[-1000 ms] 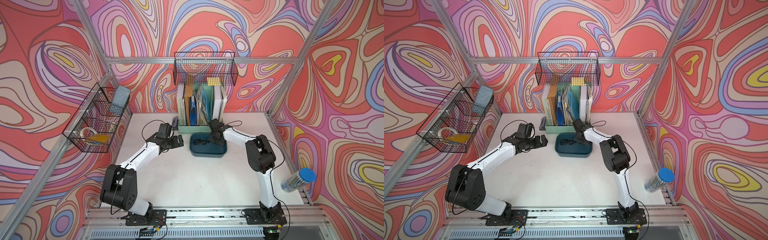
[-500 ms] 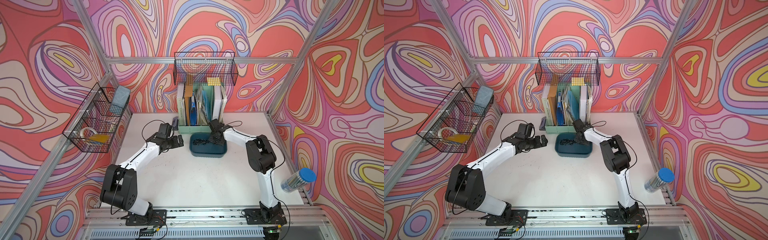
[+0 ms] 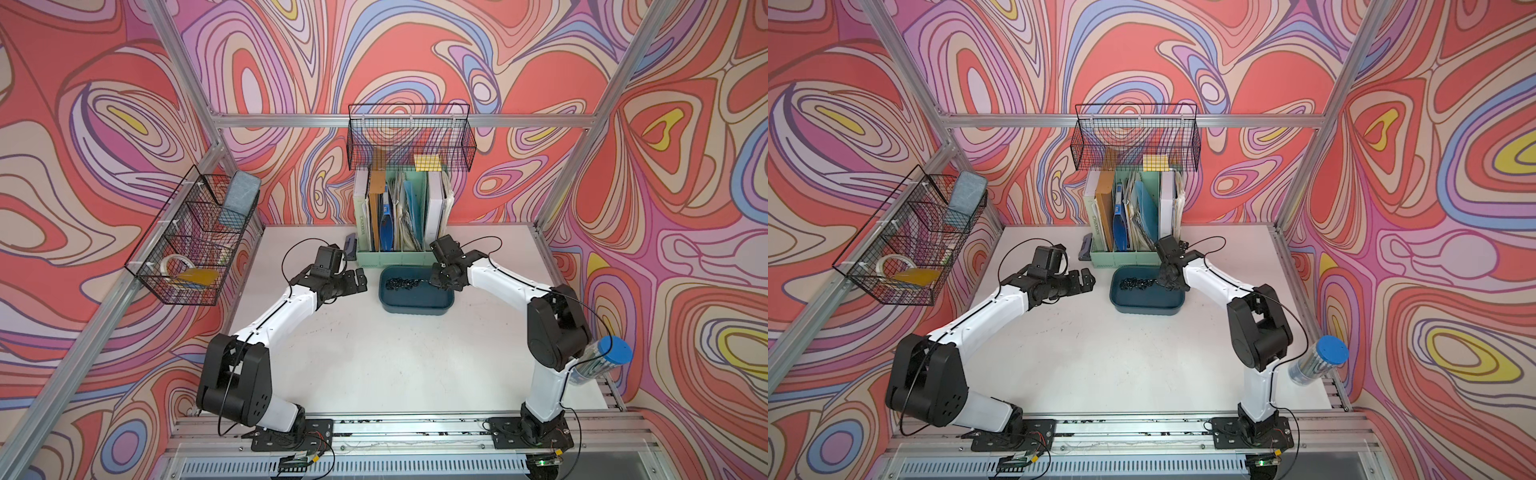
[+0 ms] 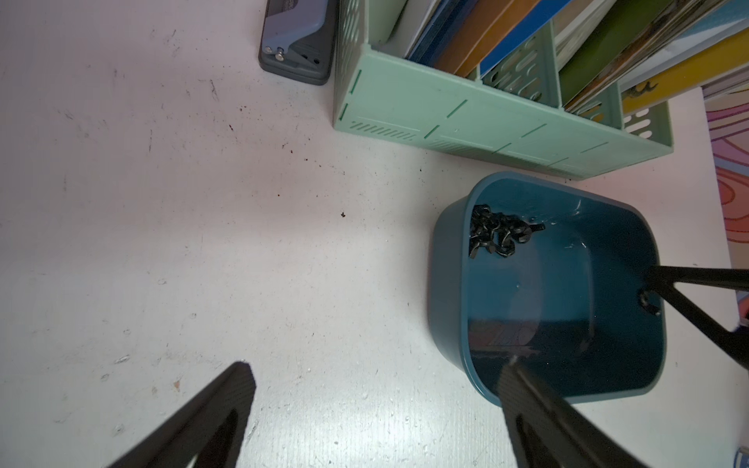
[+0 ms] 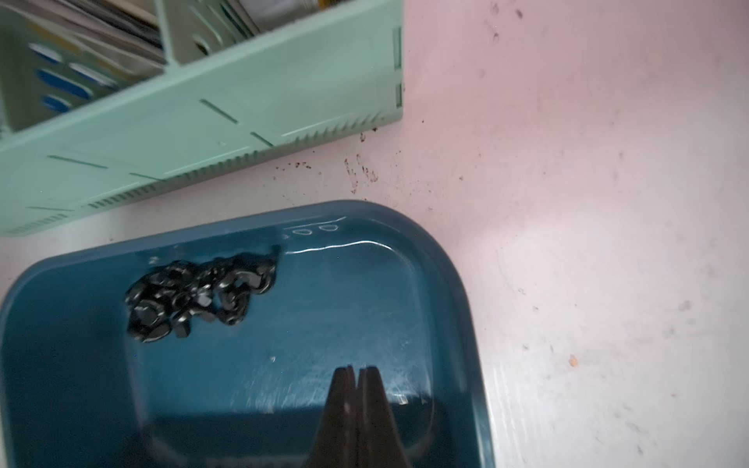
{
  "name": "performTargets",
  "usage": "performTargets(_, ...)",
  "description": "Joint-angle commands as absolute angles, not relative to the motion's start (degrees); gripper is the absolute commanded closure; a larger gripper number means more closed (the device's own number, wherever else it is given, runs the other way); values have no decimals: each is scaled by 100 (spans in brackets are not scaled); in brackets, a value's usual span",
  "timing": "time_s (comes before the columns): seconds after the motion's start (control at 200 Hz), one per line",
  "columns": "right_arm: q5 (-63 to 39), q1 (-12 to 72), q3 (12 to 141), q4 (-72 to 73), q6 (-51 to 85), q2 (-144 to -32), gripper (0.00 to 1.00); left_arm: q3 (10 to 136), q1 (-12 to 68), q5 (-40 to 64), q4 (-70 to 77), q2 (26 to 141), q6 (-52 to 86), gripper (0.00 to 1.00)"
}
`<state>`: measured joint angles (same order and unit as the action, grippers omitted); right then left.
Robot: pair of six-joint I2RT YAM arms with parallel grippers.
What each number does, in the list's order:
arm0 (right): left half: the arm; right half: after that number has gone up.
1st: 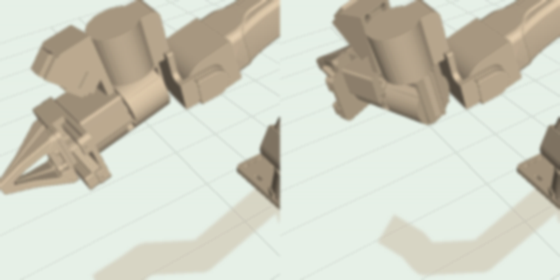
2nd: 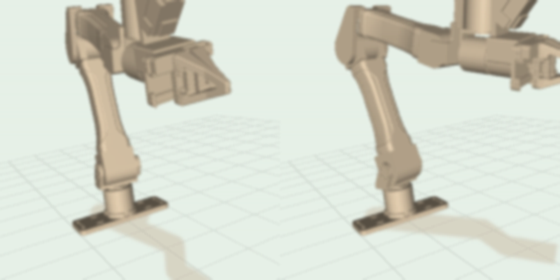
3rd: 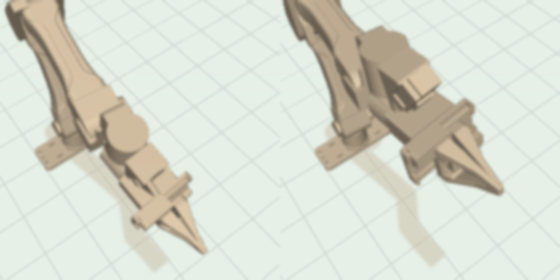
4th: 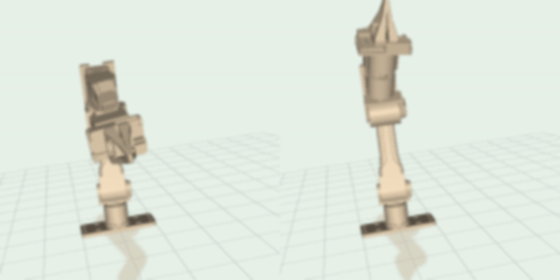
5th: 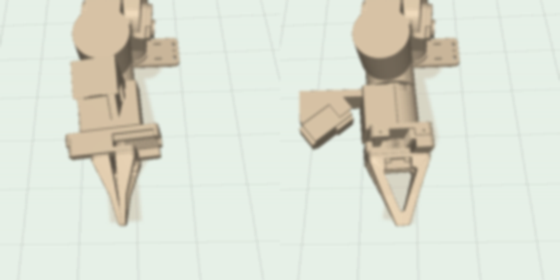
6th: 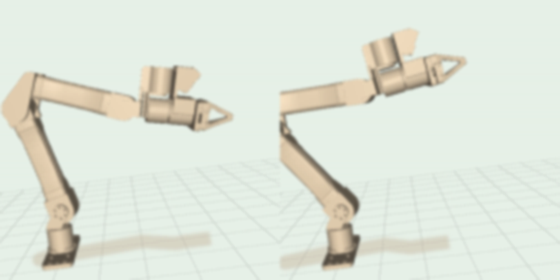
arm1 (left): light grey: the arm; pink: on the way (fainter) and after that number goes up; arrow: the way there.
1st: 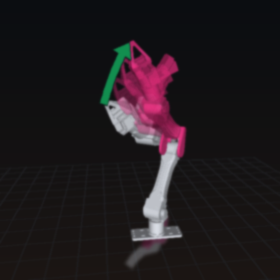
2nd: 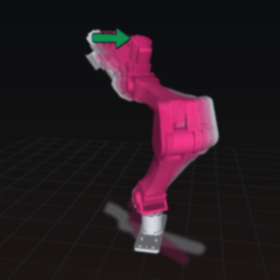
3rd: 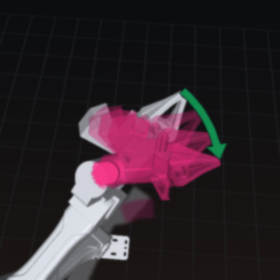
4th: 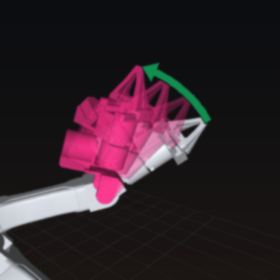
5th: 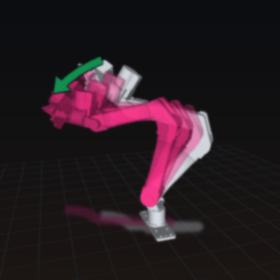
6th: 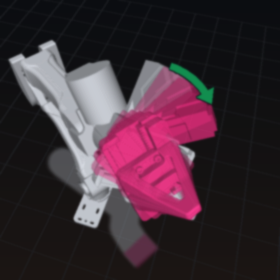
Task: Take out the wing nut from the storage box
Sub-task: Place the wing nut at the center of the board, then pick up the wing nut from the storage box.
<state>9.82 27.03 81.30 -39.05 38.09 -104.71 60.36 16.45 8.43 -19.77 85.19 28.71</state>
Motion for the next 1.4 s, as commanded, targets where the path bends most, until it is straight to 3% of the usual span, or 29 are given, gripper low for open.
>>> performTargets(0.0,937,2697,7676,-4153,3421,-9793,100,5963,1744,959,-1978,8394,2818,1)
performTargets(0.456,781,3219,5768,-3864,3392,-8623,100,5845,2293,530,-2116,8065,2935,1)
performTargets(1.172,1011,3437,5355,-3143,3510,-9681,100,5804,2453,324,-2469,7831,2979,1)
performTargets(1.277,1057,3439,5347,-3216,3533,-9571,86,5792,2453,319,-2440,7831,2944,1)
performTargets(1.392,1112,3437,5383,-3369,3537,-9379,83,5792,2452,328,-2435,7831,2939,1)
